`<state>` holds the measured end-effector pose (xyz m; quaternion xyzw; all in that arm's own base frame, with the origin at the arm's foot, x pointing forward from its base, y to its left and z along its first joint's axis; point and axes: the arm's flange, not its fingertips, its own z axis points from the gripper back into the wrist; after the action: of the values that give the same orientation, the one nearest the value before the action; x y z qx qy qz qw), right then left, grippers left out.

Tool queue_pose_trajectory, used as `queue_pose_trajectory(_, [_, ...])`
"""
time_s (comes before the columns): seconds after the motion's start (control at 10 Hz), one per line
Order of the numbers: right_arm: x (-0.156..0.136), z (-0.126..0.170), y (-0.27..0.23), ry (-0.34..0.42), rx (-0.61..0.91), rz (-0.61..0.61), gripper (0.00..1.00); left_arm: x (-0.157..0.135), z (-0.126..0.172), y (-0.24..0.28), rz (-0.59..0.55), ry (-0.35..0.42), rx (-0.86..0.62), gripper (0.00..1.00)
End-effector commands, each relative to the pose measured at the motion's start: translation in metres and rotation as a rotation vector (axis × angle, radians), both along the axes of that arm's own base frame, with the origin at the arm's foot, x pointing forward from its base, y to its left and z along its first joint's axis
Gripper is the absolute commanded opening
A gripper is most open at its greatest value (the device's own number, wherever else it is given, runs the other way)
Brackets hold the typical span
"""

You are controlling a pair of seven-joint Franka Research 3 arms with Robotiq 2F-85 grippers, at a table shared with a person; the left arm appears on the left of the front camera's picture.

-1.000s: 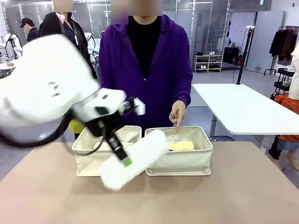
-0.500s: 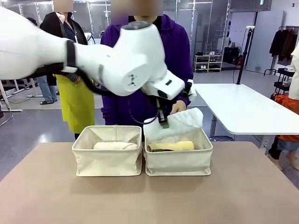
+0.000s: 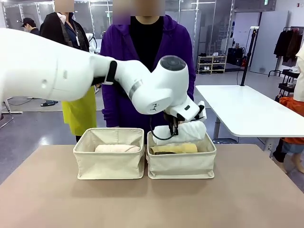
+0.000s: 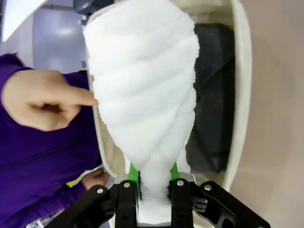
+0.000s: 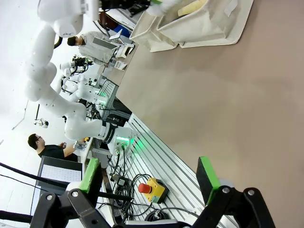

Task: Divide the towels into two baskets.
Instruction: Pick up one hotel-folded towel from the bottom of the table and place it in the Fabric basket indicated by the person.

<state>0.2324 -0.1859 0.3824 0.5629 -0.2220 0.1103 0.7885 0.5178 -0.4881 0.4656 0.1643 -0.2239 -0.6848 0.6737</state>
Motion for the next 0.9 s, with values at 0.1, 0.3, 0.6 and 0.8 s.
queue_pose_trajectory(0.1, [-0.002,0.004,0.001,-0.01,0.009,-0.006,1.0,0.008,-0.006,-0.012,-0.026,0.044,-0.004,0.26])
queue_pose_trajectory(0.3, [-0.002,0.004,0.001,-0.01,0.009,-0.006,1.0,0.007,-0.009,-0.014,-0.024,0.053,0.004,0.5])
queue_pose_trajectory(0.6, [-0.002,0.004,0.001,-0.01,0.009,-0.006,1.0,0.005,-0.012,-0.018,-0.035,0.059,0.035,0.62])
queue_pose_trajectory(0.8, [-0.002,0.004,0.001,-0.01,0.009,-0.006,1.0,0.004,-0.013,-0.018,-0.028,0.059,0.036,0.94])
